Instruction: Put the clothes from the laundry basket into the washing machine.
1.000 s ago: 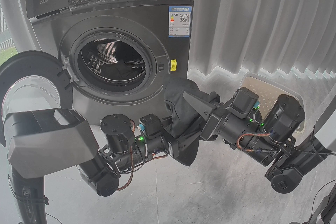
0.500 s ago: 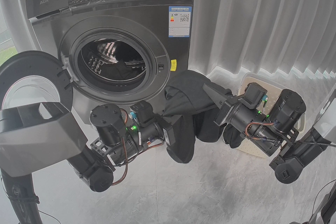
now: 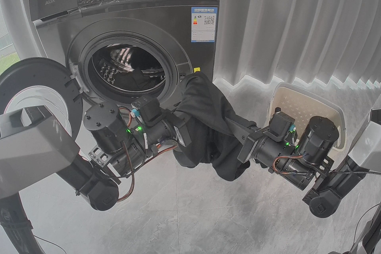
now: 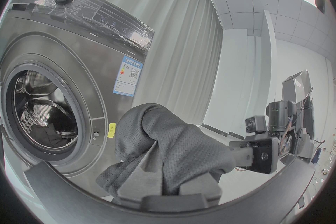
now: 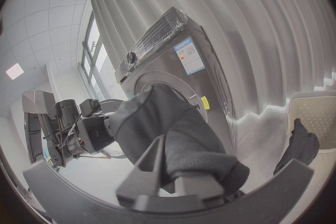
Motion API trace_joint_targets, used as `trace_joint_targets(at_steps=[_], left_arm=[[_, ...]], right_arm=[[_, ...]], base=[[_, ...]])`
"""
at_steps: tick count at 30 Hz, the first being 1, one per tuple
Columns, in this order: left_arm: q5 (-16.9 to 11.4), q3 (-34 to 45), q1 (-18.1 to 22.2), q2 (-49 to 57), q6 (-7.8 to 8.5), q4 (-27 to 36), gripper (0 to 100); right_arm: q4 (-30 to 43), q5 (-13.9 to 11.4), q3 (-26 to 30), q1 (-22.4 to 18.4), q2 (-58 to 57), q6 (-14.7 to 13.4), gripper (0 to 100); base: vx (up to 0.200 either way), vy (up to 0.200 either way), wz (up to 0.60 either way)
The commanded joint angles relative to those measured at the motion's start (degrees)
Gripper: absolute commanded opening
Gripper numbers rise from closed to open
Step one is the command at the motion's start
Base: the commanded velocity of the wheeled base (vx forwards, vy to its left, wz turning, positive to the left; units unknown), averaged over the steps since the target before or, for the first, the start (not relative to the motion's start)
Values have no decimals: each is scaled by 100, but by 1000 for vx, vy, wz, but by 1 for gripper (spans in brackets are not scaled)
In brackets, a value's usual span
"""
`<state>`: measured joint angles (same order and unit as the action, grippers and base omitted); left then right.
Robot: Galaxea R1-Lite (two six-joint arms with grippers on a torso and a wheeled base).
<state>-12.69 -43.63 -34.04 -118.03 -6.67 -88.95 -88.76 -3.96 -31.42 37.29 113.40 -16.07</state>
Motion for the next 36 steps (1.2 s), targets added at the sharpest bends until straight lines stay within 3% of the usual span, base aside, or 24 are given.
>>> trace_joint_targets(at_steps=[1,9,15,25,32,36], left_arm=[[12,-49,29,34,-10,-17,0],[293,-409,178,8,-186,-17,0],[373,-506,196,8,-186,-8,0],[592,-497,143,52,-230,-8,0],[979,-453,-77,52,-265,-8,0],[1005,-453,-182,70,-388,-8,0]], right_arm=[[-1,1,39,182,16,-19,100],[-1,-26,953,419,-169,51,100],[-10,-404,1533,534,-195,271,100],[-10,-404,628,419,-37,332,100],[-1,-404,-146,393,763,534,100],[-10,-386,-418,411,1027,561,100]], base=[[0,0,0],[0,0,0],[0,0,0],[0,0,0],[0,0,0],[0,0,0]])
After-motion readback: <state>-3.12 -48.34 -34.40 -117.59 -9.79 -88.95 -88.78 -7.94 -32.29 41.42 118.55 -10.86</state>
